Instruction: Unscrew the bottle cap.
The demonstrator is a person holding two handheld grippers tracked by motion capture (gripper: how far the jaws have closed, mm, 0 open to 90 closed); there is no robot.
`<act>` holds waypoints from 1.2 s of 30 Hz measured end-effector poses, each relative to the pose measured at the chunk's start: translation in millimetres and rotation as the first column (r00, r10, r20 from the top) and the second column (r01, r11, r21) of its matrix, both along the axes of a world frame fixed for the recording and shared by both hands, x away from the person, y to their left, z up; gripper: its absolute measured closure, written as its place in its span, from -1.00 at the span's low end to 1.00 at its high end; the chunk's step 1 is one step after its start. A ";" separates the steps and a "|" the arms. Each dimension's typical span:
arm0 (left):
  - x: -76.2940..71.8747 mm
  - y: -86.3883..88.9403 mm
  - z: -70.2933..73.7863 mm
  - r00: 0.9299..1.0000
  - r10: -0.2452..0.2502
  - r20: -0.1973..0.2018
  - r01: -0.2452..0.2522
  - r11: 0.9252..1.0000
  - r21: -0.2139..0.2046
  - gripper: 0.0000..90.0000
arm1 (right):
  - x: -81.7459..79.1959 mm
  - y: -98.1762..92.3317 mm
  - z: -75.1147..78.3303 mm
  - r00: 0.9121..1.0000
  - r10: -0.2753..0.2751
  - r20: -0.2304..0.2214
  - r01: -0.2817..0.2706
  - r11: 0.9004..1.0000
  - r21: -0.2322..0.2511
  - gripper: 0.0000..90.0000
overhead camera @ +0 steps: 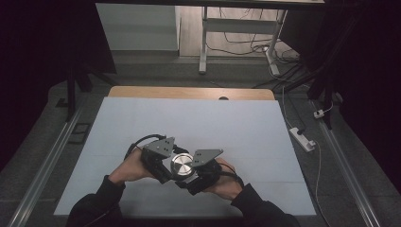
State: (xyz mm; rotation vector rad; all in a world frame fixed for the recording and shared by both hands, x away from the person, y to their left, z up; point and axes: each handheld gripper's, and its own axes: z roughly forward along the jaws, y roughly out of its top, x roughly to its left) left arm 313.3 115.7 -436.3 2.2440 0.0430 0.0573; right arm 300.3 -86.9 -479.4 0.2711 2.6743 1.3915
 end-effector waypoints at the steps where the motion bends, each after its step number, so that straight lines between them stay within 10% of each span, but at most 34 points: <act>1: 0.1 -0.9 0.5 1.000 0.020 0.002 -0.020 1.000 0.000 -0.58 | 0.8 -0.7 0.4 1.000 -0.011 0.000 0.011 1.000 -0.001 -0.67; 7: 0.6 -13.3 0.8 0.983 0.182 -0.014 -0.182 0.983 0.019 -0.57 | 6.6 -4.0 -0.1 0.994 -0.112 0.000 0.112 0.994 -0.005 -0.66; 11: -2.1 -25.8 2.8 0.944 0.329 -0.020 -0.328 0.944 0.038 -0.57 | 11.0 -6.5 -0.6 0.982 -0.190 0.010 0.190 0.982 -0.007 -0.67; 12: -2.1 -25.8 2.8 0.944 0.329 -0.020 -0.328 0.944 0.038 -0.57 | 11.8 -7.0 -0.7 0.978 -0.208 0.012 0.208 0.978 -0.009 -0.67; 13: -4.0 -31.2 3.3 0.920 0.392 -0.021 -0.391 0.919 0.042 -0.57 | 12.4 -7.4 -0.8 0.975 -0.223 0.018 0.224 0.975 -0.009 -0.66; 15: -4.4 -34.0 3.0 0.911 0.412 -0.021 -0.411 0.911 0.042 -0.58 | 13.1 -7.9 -1.0 0.968 -0.252 0.018 0.252 0.968 -0.008 -0.67; 22: 2.8 -17.7 6.9 0.950 0.305 -0.068 -0.306 0.952 -0.005 -0.91 | 13.9 -9.5 -0.5 0.972 -0.233 0.007 0.233 0.972 -0.004 -0.67; 27: 2.4 -1.5 8.8 0.990 0.135 -0.031 -0.135 0.991 0.004 -0.89 | 12.0 -10.2 1.0 0.991 -0.135 -0.018 0.135 0.991 0.006 -0.67; 36: -5.4 0.5 2.7 0.999 -0.039 0.024 0.038 0.999 0.021 -0.59 | -1.2 -1.4 1.7 0.999 0.031 -0.007 -0.031 1.000 -0.002 -0.67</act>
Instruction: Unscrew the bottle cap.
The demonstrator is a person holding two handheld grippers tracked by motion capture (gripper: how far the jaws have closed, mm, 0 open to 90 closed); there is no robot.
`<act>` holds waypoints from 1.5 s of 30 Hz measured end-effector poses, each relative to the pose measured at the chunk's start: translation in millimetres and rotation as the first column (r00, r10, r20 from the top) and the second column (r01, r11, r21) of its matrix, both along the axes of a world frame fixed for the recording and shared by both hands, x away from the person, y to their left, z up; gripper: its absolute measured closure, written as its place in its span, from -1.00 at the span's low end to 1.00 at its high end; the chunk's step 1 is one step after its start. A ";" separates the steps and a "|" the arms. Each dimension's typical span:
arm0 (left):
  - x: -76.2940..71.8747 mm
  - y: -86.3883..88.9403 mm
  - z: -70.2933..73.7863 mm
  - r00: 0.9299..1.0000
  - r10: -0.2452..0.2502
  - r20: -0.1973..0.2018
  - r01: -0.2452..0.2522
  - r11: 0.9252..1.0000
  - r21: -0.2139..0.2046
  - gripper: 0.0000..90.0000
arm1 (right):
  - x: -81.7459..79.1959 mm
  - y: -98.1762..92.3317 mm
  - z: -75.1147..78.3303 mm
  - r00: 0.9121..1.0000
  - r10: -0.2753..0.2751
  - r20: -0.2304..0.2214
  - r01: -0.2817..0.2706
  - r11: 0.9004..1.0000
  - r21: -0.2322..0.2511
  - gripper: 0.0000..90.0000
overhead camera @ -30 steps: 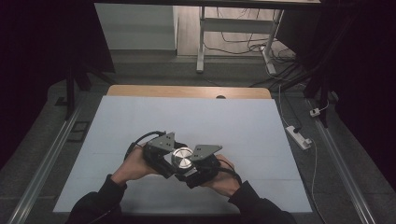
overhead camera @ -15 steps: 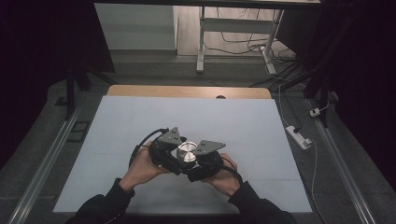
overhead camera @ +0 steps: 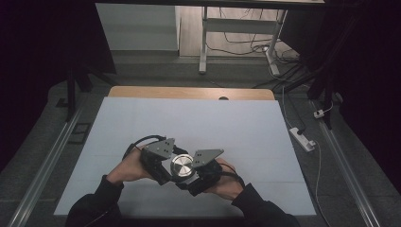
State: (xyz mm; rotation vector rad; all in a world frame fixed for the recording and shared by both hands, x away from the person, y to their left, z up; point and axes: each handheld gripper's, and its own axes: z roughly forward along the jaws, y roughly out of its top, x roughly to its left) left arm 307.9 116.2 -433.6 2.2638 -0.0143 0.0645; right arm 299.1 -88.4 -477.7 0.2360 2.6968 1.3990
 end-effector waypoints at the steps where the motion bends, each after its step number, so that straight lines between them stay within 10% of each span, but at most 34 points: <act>1: 0.1 -0.4 -0.7 1.000 0.003 -0.001 -0.003 1.000 -0.001 -0.59 | -0.7 0.7 0.0 1.000 0.000 0.001 0.000 1.000 0.001 -0.67; 7: 3.9 -7.6 -2.3 0.989 0.145 -0.027 -0.145 0.989 -0.006 -0.58 | 4.4 -1.7 -0.1 0.996 -0.093 0.001 0.093 0.996 -0.011 -0.67; 18: 4.1 -29.2 -0.9 0.900 0.429 -0.072 -0.430 0.903 0.013 -0.58 | 14.0 -6.0 -2.0 0.960 -0.279 0.024 0.279 0.960 -0.023 -0.67; 26: 3.1 -32.0 0.4 0.879 0.470 -0.078 -0.470 0.882 0.019 -0.58 | 15.1 -6.2 -1.7 0.952 -0.306 0.020 0.307 0.952 -0.015 -0.67; 35: 10.1 -12.8 7.8 0.930 0.359 -0.081 -0.360 0.933 0.005 -0.88 | 13.4 -6.8 -0.9 0.966 -0.258 0.017 0.258 0.966 -0.006 -0.67; 41: 14.0 7.8 3.7 0.987 0.121 -0.102 -0.128 0.990 -0.064 -0.87 | 8.8 -4.8 1.0 0.990 -0.143 -0.016 0.143 0.990 0.016 -0.66; 45: 9.8 6.1 -1.2 0.997 0.018 -0.070 -0.021 0.999 -0.034 -0.80 | 1.2 0.8 0.5 0.999 -0.051 -0.016 0.051 0.999 0.016 -0.67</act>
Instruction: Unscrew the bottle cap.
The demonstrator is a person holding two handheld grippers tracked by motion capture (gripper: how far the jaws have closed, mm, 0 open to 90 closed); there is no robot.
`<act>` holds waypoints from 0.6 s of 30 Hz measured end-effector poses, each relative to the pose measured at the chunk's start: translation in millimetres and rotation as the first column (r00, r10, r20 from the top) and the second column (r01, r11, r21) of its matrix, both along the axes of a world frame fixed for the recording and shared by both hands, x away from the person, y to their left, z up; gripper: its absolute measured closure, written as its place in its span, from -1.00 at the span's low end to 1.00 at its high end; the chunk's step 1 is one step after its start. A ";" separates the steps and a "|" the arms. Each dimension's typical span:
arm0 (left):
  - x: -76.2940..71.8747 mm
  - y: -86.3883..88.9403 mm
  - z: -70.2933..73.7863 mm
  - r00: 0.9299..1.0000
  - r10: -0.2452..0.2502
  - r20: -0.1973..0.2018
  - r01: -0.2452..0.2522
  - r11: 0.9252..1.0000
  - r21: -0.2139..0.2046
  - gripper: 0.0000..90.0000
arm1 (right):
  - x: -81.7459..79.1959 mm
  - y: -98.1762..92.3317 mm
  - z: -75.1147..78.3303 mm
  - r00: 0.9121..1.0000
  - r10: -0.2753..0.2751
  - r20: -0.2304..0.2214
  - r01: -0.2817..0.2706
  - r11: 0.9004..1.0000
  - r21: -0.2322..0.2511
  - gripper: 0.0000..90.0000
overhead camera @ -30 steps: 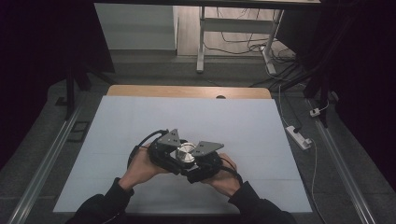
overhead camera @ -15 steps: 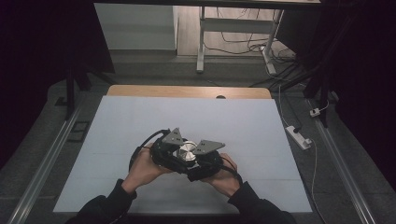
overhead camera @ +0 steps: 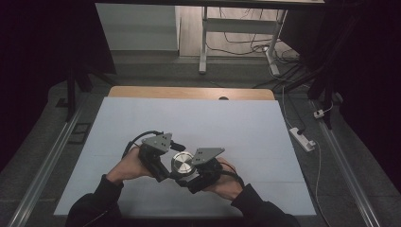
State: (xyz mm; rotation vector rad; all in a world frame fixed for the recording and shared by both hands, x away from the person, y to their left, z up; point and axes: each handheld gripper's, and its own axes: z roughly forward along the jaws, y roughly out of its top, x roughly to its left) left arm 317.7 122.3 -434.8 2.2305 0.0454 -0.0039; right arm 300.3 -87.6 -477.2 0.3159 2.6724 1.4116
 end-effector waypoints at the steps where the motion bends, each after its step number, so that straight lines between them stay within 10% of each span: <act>1: -1.4 -0.6 -0.7 1.000 -0.011 0.013 0.011 1.000 0.005 -0.77 | -1.3 0.8 0.0 1.000 0.015 0.003 -0.015 1.000 0.000 -0.67; 5: -4.4 -0.4 -0.5 0.999 -0.041 0.025 0.041 0.999 -0.021 -0.59 | -4.1 1.7 1.0 0.998 0.052 0.023 -0.052 0.999 0.000 -0.67; 11: -1.6 -10.2 -0.4 0.994 0.113 0.003 -0.113 0.994 -0.006 -0.59 | 0.5 -1.1 1.6 0.999 -0.050 0.021 0.050 0.999 -0.004 -0.67; 14: -1.4 -18.8 0.0 0.976 0.218 -0.006 -0.218 0.976 0.015 -0.59 | 4.8 -2.8 0.3 0.993 -0.117 0.029 0.117 0.993 -0.019 -0.66; 18: -3.2 -31.1 0.8 0.934 0.357 -0.011 -0.357 0.933 0.037 -0.58 | 10.3 -5.4 -1.0 0.980 -0.197 0.036 0.198 0.980 -0.029 -0.67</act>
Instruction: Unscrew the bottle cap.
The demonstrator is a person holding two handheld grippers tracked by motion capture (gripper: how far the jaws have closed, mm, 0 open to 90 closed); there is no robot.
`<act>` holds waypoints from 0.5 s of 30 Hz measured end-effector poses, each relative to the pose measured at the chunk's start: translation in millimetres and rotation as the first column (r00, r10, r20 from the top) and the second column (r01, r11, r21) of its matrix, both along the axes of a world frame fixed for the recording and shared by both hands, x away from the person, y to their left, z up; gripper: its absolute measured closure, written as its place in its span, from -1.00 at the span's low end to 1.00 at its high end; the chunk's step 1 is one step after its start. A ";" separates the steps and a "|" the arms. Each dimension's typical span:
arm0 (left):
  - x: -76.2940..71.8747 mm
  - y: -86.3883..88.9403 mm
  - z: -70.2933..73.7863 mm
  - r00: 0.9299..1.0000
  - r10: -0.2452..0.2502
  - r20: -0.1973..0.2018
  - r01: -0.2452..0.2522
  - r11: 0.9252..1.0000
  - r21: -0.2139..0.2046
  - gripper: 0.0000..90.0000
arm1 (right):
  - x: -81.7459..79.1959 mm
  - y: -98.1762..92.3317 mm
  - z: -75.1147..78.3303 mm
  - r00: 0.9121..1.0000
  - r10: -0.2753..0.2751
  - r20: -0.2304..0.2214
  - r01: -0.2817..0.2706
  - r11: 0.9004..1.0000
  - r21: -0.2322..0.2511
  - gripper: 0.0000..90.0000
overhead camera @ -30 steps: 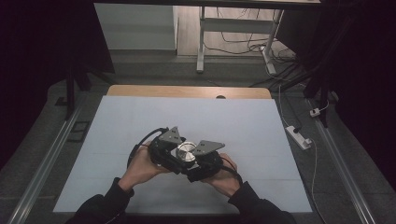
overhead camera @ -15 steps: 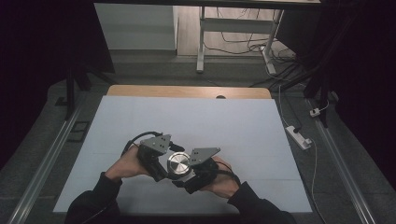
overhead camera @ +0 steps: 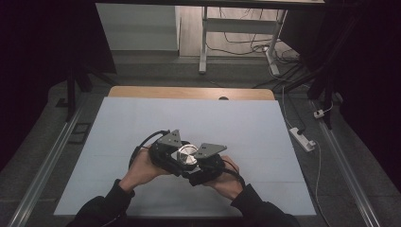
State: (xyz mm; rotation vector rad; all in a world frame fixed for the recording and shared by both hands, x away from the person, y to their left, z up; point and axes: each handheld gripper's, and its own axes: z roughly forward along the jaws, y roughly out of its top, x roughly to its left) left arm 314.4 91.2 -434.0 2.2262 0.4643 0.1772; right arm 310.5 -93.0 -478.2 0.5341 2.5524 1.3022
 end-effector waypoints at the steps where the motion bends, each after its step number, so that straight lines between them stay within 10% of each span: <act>1: -0.8 -2.7 -0.1 1.000 0.028 0.001 -0.028 1.000 0.003 -0.58 | 1.1 -0.7 -0.4 1.000 -0.012 0.002 0.012 1.000 -0.003 -0.67; 7: -1.1 -7.9 -1.8 0.997 0.082 -0.010 -0.082 0.997 -0.003 -0.60 | 4.3 -2.7 -1.7 0.998 -0.054 -0.010 0.054 0.999 -0.002 -0.66; 15: 1.6 14.0 10.0 0.996 -0.090 0.024 0.091 0.996 -0.017 -0.95 | 3.4 -4.3 0.3 1.000 -0.004 -0.026 0.005 1.000 0.028 -0.67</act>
